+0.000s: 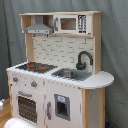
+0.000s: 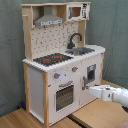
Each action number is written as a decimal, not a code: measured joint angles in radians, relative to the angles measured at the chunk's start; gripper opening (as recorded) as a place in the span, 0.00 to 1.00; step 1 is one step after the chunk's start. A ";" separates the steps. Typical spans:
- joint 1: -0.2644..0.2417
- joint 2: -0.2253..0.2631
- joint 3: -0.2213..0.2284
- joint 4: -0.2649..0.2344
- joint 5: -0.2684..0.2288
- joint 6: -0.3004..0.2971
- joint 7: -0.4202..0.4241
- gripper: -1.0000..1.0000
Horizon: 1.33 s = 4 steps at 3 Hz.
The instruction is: Play with the kitchen
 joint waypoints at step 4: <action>0.265 -0.028 0.009 -0.137 0.050 -0.185 -0.260 1.00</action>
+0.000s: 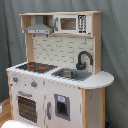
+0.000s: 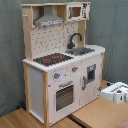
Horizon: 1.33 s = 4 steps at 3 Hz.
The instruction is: Play with the kitchen
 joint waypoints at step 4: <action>-0.177 0.085 0.028 0.127 -0.027 0.122 -0.029 1.00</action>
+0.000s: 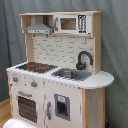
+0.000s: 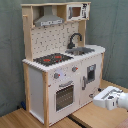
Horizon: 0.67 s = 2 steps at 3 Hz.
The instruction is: Play with the kitchen
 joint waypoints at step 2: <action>-0.066 0.001 0.001 0.073 0.003 0.003 0.126 1.00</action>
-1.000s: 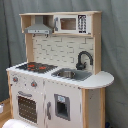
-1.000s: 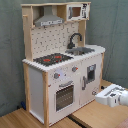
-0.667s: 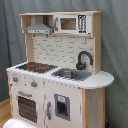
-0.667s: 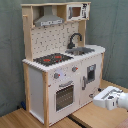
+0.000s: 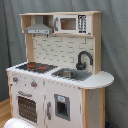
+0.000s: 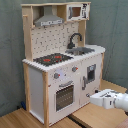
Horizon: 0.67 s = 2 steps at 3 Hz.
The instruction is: Play with the kitchen
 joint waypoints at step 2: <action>0.000 0.000 -0.005 -0.021 0.001 0.015 0.262 1.00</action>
